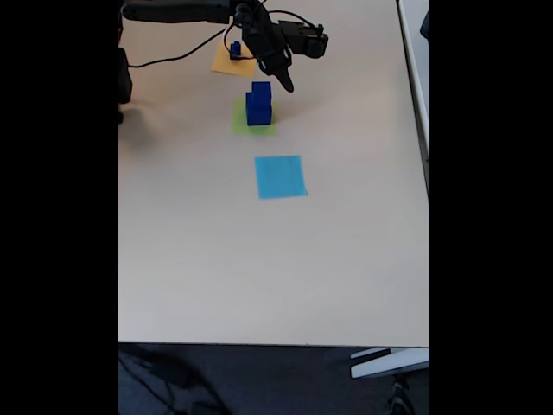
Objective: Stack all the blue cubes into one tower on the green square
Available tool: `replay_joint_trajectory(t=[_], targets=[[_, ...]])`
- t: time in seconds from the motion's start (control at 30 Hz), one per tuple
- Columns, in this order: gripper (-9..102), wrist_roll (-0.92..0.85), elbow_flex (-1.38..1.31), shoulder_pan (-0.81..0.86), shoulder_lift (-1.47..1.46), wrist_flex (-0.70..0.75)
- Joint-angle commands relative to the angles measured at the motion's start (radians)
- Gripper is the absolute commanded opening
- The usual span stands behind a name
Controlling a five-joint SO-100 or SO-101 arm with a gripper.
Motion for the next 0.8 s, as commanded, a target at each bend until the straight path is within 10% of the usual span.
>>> replay_joint_trajectory(t=[0.0, 0.77], targets=[[15, -0.006, -0.066, 0.002, 0.008, -0.005], [15, 0.008, -0.066, -0.003, 0.002, 0.069]])
